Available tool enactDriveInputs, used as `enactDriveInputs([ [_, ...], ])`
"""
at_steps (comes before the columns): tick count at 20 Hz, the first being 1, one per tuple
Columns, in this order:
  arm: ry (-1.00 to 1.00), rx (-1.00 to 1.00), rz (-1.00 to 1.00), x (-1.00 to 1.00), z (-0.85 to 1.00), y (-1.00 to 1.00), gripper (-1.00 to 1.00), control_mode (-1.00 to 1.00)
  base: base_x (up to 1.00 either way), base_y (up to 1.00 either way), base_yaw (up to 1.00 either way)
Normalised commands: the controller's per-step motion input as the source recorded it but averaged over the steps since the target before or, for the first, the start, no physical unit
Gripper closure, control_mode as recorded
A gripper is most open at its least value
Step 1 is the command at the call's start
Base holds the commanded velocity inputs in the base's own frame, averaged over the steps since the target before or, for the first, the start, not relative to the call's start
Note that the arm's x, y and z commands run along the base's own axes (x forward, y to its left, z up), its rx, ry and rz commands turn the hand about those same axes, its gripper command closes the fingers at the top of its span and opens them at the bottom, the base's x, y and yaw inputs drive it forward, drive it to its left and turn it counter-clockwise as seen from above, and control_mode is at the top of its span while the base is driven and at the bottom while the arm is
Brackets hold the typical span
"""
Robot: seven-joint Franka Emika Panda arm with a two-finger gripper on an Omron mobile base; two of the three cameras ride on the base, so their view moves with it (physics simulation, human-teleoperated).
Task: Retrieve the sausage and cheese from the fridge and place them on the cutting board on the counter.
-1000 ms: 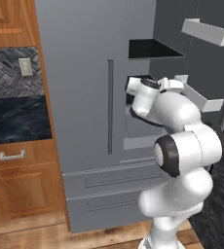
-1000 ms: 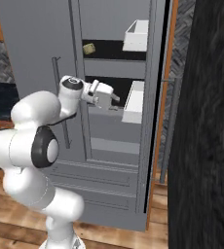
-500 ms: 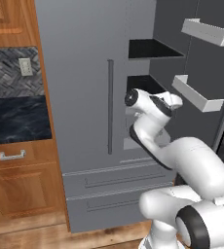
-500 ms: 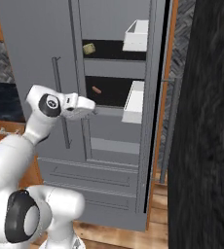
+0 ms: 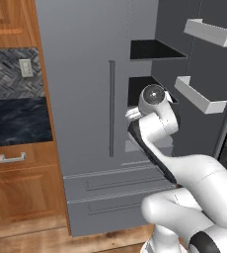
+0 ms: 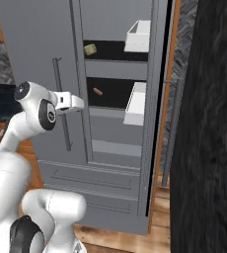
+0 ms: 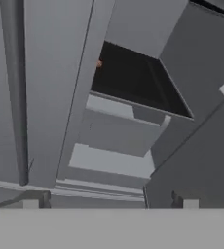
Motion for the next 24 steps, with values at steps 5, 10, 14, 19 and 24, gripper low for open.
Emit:
enactDriveInputs([
  [5,-0.06,0.17,0.02,0.11,0.54,0.7,-1.0,-1.0,0.0,0.0,0.0],
  [10,-0.15,0.0,0.0,0.03,0.53,0.35,-1.0,-1.0,0.0,0.0,0.0],
  [14,-0.01,0.03,0.0,0.02,0.67,0.33,-1.0,-1.0,0.0,0.0,0.0],
  [19,0.0,0.09,0.0,0.55,0.14,0.24,-1.0,-1.0,0.0,0.0,0.0],
  [24,-0.08,0.04,0.0,0.53,0.0,0.22,-1.0,-1.0,0.0,0.0,0.0],
])
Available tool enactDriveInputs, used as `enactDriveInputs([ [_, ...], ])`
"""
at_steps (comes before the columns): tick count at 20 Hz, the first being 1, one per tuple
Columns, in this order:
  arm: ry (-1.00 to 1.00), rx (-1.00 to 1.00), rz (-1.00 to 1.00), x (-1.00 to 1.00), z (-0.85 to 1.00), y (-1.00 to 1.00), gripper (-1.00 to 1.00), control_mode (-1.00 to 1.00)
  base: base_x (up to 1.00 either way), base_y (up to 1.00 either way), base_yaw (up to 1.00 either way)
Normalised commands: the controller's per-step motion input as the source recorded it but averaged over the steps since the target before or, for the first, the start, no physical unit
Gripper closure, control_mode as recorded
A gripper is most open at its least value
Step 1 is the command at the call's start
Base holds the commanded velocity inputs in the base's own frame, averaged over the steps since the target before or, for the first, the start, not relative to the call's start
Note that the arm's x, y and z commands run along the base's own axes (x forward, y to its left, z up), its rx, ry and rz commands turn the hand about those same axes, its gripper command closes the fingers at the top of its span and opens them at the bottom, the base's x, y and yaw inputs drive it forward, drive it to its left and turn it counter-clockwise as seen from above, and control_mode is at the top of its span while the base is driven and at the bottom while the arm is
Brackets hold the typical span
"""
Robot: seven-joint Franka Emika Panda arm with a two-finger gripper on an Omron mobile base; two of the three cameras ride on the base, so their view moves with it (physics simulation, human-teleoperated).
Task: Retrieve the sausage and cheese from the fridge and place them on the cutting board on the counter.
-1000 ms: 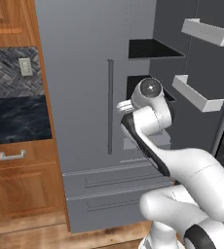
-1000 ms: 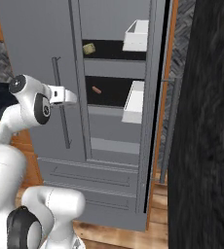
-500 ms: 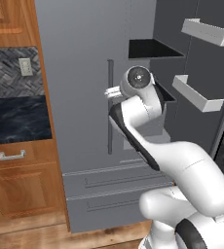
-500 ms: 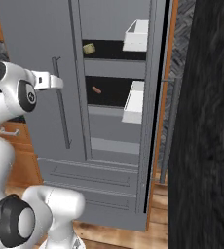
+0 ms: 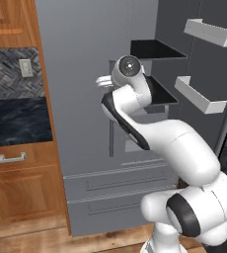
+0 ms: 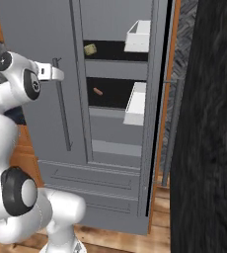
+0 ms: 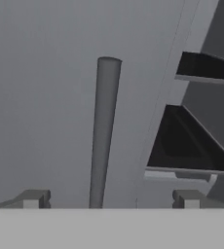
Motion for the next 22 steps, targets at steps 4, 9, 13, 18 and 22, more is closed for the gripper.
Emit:
enactDriveInputs([
  [4,-0.05,0.07,0.0,0.77,0.0,0.0,-1.0,-1.0,0.0,0.0,0.0],
  [9,-0.01,0.08,0.0,0.82,-0.09,0.02,-1.0,-1.0,0.0,0.0,0.0],
  [13,-0.03,0.04,0.0,0.63,-0.19,0.21,-1.0,-1.0,0.0,0.0,0.0],
  [18,-0.04,0.02,0.0,0.48,-0.23,0.3,-1.0,-1.0,0.0,0.0,0.0],
  [22,0.0,0.0,0.0,0.41,-0.23,0.29,1.0,-1.0,0.0,0.0,0.0],
])
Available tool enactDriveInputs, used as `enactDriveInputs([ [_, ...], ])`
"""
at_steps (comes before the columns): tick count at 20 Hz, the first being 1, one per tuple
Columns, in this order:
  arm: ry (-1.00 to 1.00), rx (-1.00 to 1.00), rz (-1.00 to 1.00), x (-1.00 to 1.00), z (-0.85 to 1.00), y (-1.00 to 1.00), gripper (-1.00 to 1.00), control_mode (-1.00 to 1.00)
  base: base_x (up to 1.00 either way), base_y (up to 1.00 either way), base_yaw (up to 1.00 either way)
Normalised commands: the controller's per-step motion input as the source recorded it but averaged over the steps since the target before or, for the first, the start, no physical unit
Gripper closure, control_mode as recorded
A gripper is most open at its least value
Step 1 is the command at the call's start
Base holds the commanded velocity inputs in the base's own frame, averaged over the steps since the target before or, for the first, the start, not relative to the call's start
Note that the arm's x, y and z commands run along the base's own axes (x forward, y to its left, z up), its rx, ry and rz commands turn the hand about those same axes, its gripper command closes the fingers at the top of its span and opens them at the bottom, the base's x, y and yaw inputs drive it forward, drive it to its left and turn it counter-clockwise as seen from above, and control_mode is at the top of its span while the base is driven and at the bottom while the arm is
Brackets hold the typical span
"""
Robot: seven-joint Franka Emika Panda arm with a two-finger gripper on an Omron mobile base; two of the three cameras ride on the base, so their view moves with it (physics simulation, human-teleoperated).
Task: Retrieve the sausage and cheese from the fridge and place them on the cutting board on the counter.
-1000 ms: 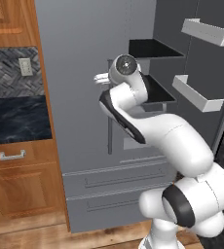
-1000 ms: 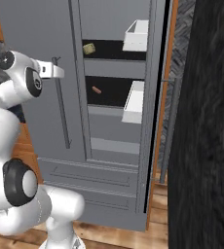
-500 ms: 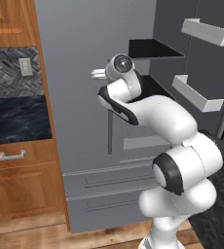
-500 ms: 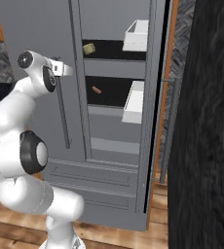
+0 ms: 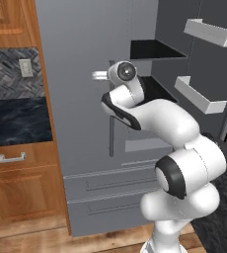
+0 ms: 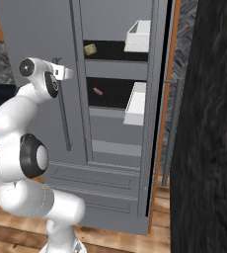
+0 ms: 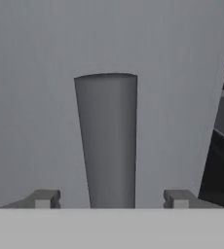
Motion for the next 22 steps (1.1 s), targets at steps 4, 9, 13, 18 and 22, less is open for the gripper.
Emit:
enactDriveInputs([
  [4,0.01,0.0,0.0,0.0,0.0,0.0,1.0,-1.0,0.0,0.0,0.0],
  [9,0.0,0.0,-0.06,-0.43,-0.02,0.0,1.0,-1.0,0.0,0.0,0.0],
  [13,-0.05,0.0,-0.37,-1.0,0.0,0.24,1.0,-1.0,0.0,0.0,0.0],
  [18,-0.1,0.0,-0.53,-1.0,0.0,0.54,1.0,-1.0,0.0,0.0,0.0],
  [22,-0.11,0.0,-0.51,-0.99,0.0,0.76,1.0,-1.0,0.0,0.0,0.0],
])
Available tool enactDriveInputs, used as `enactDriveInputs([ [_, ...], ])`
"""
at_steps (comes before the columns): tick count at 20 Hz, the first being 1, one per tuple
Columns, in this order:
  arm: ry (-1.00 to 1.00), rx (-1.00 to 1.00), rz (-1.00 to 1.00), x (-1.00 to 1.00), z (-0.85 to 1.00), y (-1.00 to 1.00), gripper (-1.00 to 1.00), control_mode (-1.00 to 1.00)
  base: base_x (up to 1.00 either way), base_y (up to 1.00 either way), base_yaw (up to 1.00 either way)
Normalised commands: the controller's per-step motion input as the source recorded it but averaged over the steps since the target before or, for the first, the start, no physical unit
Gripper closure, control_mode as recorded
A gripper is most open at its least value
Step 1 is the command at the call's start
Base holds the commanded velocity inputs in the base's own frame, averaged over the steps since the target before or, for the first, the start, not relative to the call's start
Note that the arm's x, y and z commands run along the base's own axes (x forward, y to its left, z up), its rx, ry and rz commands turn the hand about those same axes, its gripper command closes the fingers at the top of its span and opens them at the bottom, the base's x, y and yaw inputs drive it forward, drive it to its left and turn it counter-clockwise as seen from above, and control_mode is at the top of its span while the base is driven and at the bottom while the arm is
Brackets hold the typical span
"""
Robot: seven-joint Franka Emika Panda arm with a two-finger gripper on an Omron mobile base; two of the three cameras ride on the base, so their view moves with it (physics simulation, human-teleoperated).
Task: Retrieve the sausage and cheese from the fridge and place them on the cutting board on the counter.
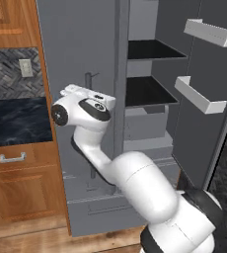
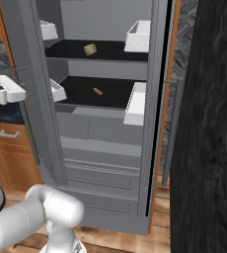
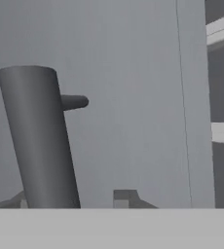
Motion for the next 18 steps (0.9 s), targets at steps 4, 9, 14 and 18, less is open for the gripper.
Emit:
enactDriveInputs([
  [4,-0.07,0.0,-0.53,-0.77,-0.02,0.86,-1.0,-1.0,0.0,0.0,0.0],
  [9,0.0,0.0,-0.53,-0.54,0.0,0.52,-1.0,-1.0,0.0,0.0,0.0],
  [14,-0.01,-0.08,-0.35,-0.04,0.1,1.0,-1.0,-1.0,0.0,0.0,0.0],
  [18,0.03,-0.06,-0.26,0.36,0.02,1.0,-1.0,-1.0,0.0,0.0,0.0],
])
